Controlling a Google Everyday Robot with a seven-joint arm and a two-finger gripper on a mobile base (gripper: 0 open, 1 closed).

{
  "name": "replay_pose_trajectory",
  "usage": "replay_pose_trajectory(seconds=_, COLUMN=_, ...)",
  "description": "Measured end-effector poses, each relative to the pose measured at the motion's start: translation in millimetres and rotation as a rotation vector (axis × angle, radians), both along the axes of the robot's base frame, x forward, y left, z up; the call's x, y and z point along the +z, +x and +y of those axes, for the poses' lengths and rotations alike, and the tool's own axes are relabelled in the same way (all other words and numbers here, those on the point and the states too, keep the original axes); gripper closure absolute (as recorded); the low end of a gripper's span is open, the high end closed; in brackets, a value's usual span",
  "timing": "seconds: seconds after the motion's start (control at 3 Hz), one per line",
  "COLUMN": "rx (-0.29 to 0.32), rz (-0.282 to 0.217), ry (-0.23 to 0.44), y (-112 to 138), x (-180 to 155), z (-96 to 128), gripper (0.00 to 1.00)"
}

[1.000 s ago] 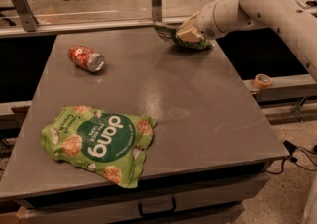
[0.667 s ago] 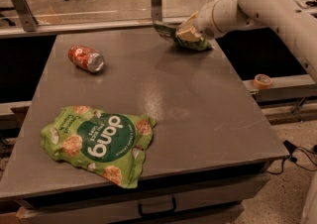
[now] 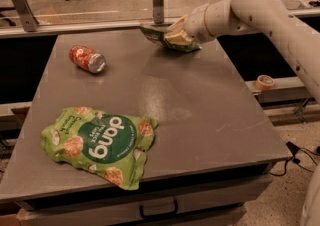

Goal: Move green jalapeno chip bag near coke can

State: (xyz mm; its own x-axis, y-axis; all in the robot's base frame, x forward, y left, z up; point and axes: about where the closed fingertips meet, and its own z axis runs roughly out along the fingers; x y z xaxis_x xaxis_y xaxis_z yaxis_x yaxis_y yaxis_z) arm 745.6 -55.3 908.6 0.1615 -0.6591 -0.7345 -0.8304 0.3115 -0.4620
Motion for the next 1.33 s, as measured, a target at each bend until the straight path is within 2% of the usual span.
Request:
replay_pose_trajectory(seconds=0.67, rx=0.255, rz=-0.119, ry=0.047, y=-23, x=19, z=77, gripper=1.00)
replay_pose_trajectory(seconds=1.0, rx=0.402, rz=-0.142, ry=0.082, y=-50, x=15, z=110, gripper=1.00)
replay_pose_trajectory(seconds=1.33, rx=0.551, rz=-0.154, ry=0.100, y=-81, x=6, z=135, gripper=0.85)
